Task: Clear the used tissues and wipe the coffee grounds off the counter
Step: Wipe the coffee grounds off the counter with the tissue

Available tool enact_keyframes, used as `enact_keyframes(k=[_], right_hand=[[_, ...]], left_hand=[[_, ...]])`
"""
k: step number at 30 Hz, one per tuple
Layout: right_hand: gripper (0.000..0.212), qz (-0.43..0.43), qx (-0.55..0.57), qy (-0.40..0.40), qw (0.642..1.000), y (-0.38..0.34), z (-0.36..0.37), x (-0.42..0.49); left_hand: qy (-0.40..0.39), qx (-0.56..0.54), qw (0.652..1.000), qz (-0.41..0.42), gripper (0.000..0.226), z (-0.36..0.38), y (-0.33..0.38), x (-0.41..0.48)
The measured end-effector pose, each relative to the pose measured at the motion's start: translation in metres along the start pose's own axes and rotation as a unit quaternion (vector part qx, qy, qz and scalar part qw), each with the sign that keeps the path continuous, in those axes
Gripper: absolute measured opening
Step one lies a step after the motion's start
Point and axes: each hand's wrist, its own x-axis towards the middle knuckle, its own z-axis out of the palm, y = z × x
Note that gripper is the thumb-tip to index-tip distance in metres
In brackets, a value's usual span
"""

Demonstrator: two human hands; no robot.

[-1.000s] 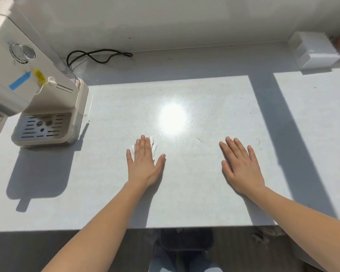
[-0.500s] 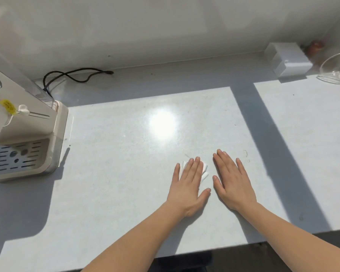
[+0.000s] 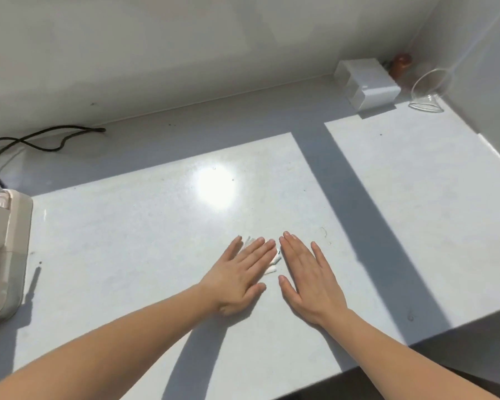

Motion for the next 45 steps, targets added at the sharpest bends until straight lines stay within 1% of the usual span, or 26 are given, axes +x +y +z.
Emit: enact_keyframes(k=[1,2,3,5,6,7,8,9,11,12,13,14,15,18,21,25,28,31,34,39,45], right_hand=[[0.068,0.000,-0.001,-0.002,1.000,0.000,0.000,-0.001],[0.069,0.001,-0.003,-0.004,1.000,0.000,0.000,-0.001],[0.069,0.003,-0.004,-0.006,1.000,0.000,0.000,-0.001],[0.067,0.006,-0.002,-0.005,1.000,0.000,0.000,-0.002],[0.067,0.006,-0.004,-0.003,1.000,0.000,0.000,-0.001],[0.066,0.004,-0.009,0.000,1.000,0.000,0.000,0.000],[0.065,0.002,-0.017,-0.002,1.000,0.000,0.000,0.000],[0.064,0.000,-0.025,-0.004,1.000,0.000,-0.001,0.000],[0.062,0.000,-0.038,-0.007,0.999,0.000,-0.002,0.000],[0.061,0.000,-0.042,-0.007,0.999,0.000,-0.003,0.000],[0.060,-0.002,-0.044,-0.006,0.999,-0.001,-0.003,0.001],[0.060,-0.004,-0.043,-0.005,0.999,-0.001,-0.002,0.001],[0.060,-0.005,-0.038,-0.004,0.999,-0.001,-0.002,0.001],[0.058,-0.004,-0.024,-0.004,1.000,0.001,0.000,0.002],[0.057,0.003,-0.010,-0.009,1.000,0.002,0.000,0.001],[0.054,0.011,0.013,-0.010,1.000,0.003,-0.001,0.001],[0.053,0.016,0.028,-0.007,0.999,0.002,-0.002,0.001],[0.053,0.012,0.024,0.002,1.000,0.002,-0.002,0.000],[0.053,0.011,0.018,0.003,1.000,0.002,-0.001,0.000],[0.057,0.009,-0.015,-0.014,1.000,0.004,0.002,-0.002],[0.063,0.000,-0.051,-0.032,0.998,0.005,0.002,-0.001]], left_hand=[[0.004,0.018,1.000,0.000,0.065,-0.006,-0.021,0.004],[0.011,0.024,0.999,-0.025,0.066,-0.012,-0.045,0.011],[0.018,0.026,0.997,-0.072,0.068,-0.020,-0.070,0.020],[0.005,0.043,0.987,-0.155,0.072,-0.038,-0.113,0.042],[0.002,0.053,0.983,-0.174,0.071,-0.045,-0.122,0.054],[0.001,0.060,0.983,-0.176,0.070,-0.048,-0.123,0.064],[-0.002,0.062,0.985,-0.158,0.070,-0.051,-0.116,0.074],[-0.009,0.063,0.991,-0.120,0.069,-0.050,-0.102,0.082],[-0.022,0.060,0.998,0.007,0.067,-0.042,-0.067,0.088],[-0.039,0.057,0.995,0.069,0.065,-0.038,-0.051,0.087],[-0.055,0.052,0.991,0.111,0.063,-0.036,-0.042,0.086],[-0.063,0.044,0.989,0.127,0.061,-0.037,-0.040,0.087],[-0.062,0.032,0.990,0.121,0.059,-0.039,-0.044,0.089],[-0.020,-0.023,0.999,0.028,0.056,-0.044,-0.058,0.097],[0.012,-0.046,0.998,-0.045,0.055,-0.043,-0.065,0.104],[0.040,-0.084,0.984,-0.150,0.055,-0.042,-0.089,0.089],[0.051,-0.098,0.967,-0.228,0.057,-0.034,-0.112,0.048],[0.063,-0.121,0.941,-0.309,0.057,-0.023,-0.125,-0.013],[0.081,-0.141,0.903,-0.398,0.057,-0.006,-0.116,-0.083],[0.111,-0.179,0.844,-0.494,0.058,0.024,-0.055,-0.173],[0.107,-0.185,0.794,-0.569,0.063,0.058,0.034,-0.235]])
